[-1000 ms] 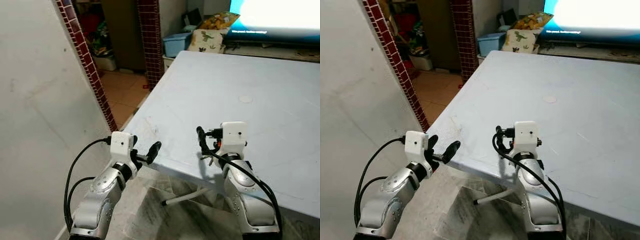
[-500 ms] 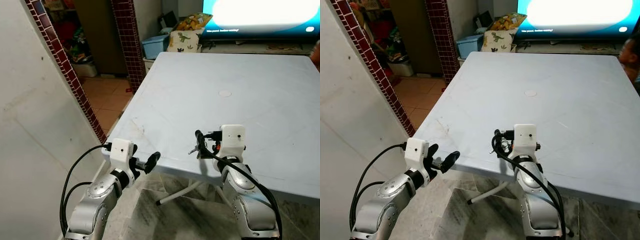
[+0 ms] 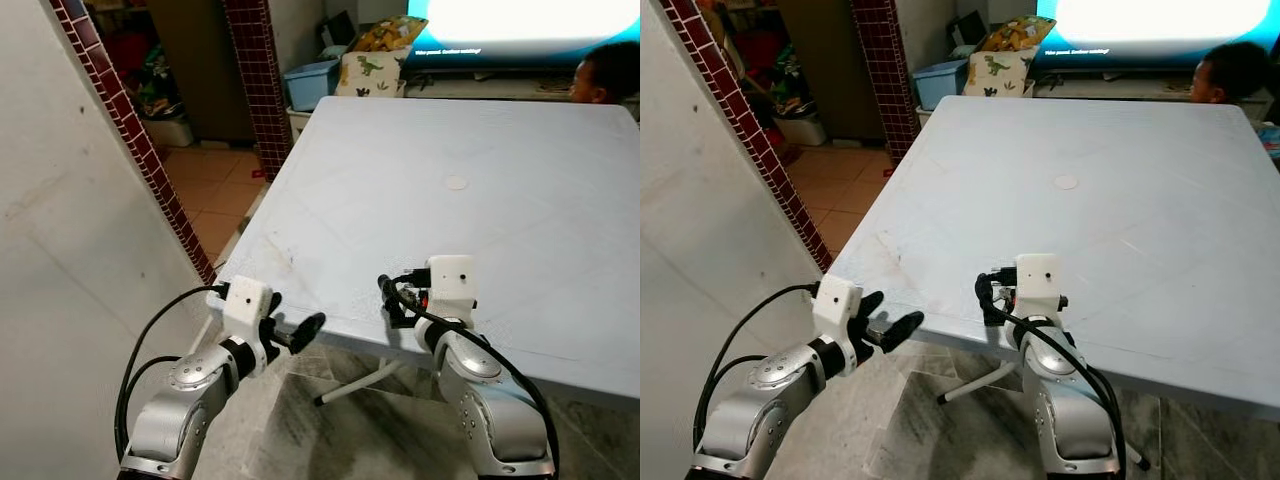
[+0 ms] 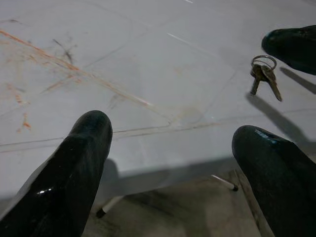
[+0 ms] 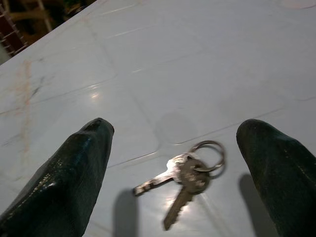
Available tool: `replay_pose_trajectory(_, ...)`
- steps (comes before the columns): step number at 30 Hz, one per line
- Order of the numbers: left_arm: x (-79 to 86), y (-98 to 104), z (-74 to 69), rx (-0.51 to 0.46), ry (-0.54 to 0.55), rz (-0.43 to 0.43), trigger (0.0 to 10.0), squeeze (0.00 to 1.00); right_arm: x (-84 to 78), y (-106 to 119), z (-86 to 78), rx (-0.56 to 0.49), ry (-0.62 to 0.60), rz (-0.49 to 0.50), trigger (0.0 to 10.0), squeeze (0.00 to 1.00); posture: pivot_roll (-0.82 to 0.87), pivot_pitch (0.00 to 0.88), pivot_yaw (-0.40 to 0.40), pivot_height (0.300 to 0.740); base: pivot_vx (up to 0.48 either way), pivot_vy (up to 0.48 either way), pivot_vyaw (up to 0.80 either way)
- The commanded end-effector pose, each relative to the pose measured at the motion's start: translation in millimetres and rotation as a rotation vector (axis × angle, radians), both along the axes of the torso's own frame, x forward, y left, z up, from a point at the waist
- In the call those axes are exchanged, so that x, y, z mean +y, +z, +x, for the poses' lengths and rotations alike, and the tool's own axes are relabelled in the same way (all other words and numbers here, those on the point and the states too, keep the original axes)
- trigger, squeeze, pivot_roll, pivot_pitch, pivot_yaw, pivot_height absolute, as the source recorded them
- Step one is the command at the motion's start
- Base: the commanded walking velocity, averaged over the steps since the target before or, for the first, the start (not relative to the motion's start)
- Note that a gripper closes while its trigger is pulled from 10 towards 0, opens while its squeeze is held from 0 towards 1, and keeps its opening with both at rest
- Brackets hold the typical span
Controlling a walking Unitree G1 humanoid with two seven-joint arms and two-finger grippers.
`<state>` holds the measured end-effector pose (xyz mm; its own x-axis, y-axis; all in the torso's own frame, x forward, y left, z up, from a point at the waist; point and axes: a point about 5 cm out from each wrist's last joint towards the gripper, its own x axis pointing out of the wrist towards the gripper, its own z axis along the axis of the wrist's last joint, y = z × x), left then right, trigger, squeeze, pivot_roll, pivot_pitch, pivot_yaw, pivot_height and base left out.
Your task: Hang keys on a hook
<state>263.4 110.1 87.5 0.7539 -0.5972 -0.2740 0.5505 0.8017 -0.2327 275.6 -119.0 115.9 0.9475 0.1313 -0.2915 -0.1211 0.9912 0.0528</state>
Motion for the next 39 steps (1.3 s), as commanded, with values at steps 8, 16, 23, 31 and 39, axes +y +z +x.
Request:
replay_pose_trajectory(8, 1.5, 2, 2.1, -0.018, -0.001, 0.016, 10.0, 0.0, -3.1, 2, 4.1, 0.002, -0.04, 0.012, 10.0, 0.0, -0.07, 0.0, 0.11, 0.74, 0.0, 0.0, 0.0)
replay_pose_trajectory(16, -8.5, 0, -5.3, -0.004, -0.057, -0.015, 10.0, 0.0, -8.8, -3, 3.2, 0.036, -0.102, 0.03, 10.0, 0.0, -0.07, 0.0, 0.108, 0.74, 0.0, 0.0, 0.0)
replay_pose_trajectory(23, -12.1, 3, -4.0, -0.009, -0.112, -0.027, 10.0, 0.0, -17.5, -3, 6.4, 0.059, -0.182, 0.084, 9.8, 0.0, -0.07, 0.0, 0.11, 0.74, 0.0, 0.0, 0.0)
replay_pose_trajectory(31, -14.2, 4, -1.2, -0.015, -0.112, -0.026, 10.0, 0.0, -19.6, -7, 8.5, 0.073, -0.189, 0.109, 0.2, 0.0, -0.08, 0.0, 0.111, 0.74, 0.0, 0.0, 0.0)
replay_pose_trajectory(39, -16.2, 2, -4.0, -0.008, -0.117, -0.029, 10.0, 0.0, -18.7, -13, 13.5, 0.102, -0.185, 0.134, 0.9, 0.0, -0.07, 0.0, 0.107, 0.74, 0.0, 0.0, 0.0)
